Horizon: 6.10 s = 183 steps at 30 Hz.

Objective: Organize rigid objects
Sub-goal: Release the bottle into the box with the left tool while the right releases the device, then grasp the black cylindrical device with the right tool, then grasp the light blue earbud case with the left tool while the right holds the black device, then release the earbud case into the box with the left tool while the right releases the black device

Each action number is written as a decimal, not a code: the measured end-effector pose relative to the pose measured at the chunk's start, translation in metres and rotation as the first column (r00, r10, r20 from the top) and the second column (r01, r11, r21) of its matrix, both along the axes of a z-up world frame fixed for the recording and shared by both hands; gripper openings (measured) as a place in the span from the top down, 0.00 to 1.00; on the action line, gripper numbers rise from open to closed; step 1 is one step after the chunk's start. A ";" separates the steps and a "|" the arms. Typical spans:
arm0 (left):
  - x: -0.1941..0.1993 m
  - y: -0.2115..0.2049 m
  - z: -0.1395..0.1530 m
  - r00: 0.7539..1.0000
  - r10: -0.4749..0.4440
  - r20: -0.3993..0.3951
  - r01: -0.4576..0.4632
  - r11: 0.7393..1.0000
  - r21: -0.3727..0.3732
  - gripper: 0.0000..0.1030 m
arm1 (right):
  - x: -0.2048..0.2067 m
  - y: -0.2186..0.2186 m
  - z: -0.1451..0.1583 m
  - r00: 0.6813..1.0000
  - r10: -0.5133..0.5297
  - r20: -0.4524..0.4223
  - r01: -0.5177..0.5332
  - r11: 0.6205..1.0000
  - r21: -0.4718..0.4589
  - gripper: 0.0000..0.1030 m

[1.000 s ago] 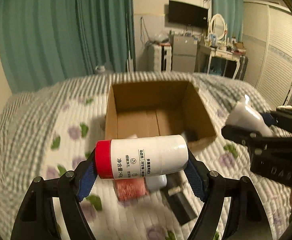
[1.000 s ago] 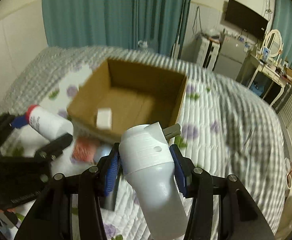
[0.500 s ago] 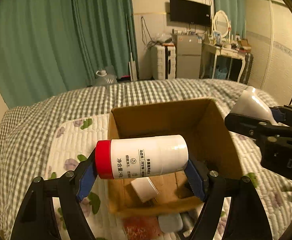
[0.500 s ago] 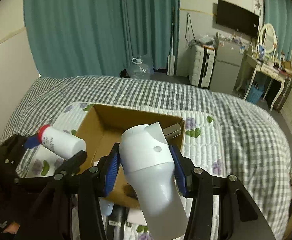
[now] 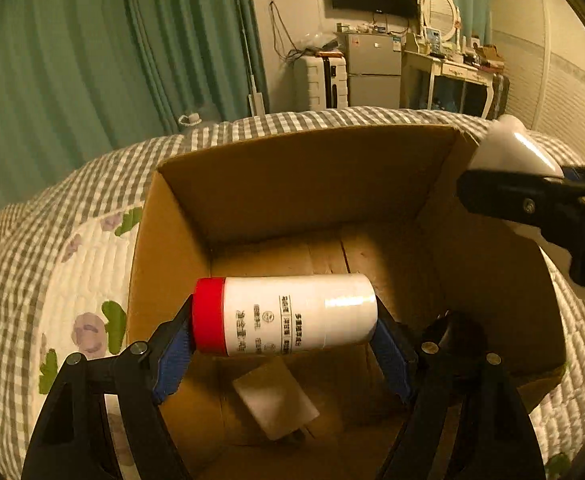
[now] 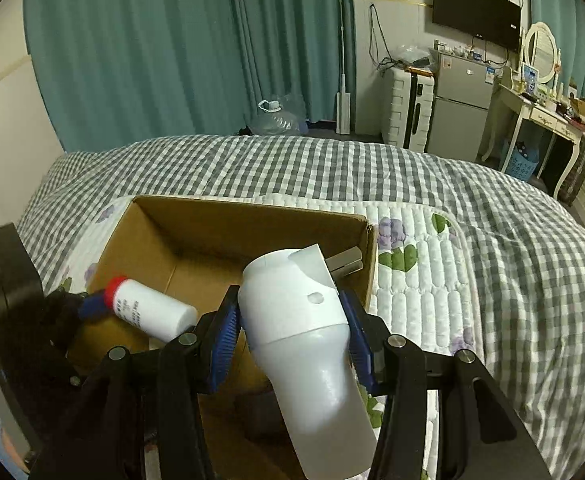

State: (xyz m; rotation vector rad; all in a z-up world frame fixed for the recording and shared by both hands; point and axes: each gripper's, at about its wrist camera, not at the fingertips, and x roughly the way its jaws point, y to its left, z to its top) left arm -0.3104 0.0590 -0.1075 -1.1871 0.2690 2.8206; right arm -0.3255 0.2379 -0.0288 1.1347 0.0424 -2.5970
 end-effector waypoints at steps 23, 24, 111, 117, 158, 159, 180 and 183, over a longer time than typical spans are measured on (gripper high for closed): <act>0.059 -0.044 0.078 0.991 0.073 -0.112 -0.065 0.995 0.072 0.12 | -0.022 -0.025 0.001 0.999 -0.045 0.000 0.045 0.999 0.023 0.28; 0.066 -0.047 0.083 0.990 0.081 -0.117 -0.073 0.995 0.068 0.12 | -0.015 -0.022 0.008 0.998 -0.058 -0.016 0.059 0.998 0.017 0.28; 0.131 -0.009 -0.046 0.985 0.117 0.129 -0.125 0.990 0.057 0.01 | 0.162 0.054 -0.070 0.973 -0.179 0.147 0.176 0.984 0.029 0.60; 0.109 0.006 -0.066 0.979 0.115 0.167 -0.127 0.990 0.058 0.02 | 0.128 0.067 -0.077 0.959 -0.236 0.155 0.233 0.972 0.040 0.60; 0.161 0.016 0.030 0.998 0.065 -0.014 -0.064 0.992 0.111 0.48 | 0.179 0.058 -0.010 0.979 -0.199 -0.036 0.199 0.980 -0.006 0.60; 0.161 0.015 0.036 0.998 0.065 -0.023 -0.062 0.991 0.116 0.48 | 0.180 0.056 -0.005 0.979 -0.197 -0.048 0.197 0.980 -0.007 0.60; 0.068 -0.026 0.083 0.988 0.110 -0.109 -0.103 0.992 0.074 0.48 | 0.106 -0.007 0.070 0.988 -0.027 -0.155 0.026 1.000 -0.014 0.60; 0.049 -0.025 0.065 0.990 0.113 -0.079 -0.108 0.992 0.066 0.48 | 0.085 -0.013 0.059 0.989 -0.015 -0.147 0.016 1.000 0.006 0.60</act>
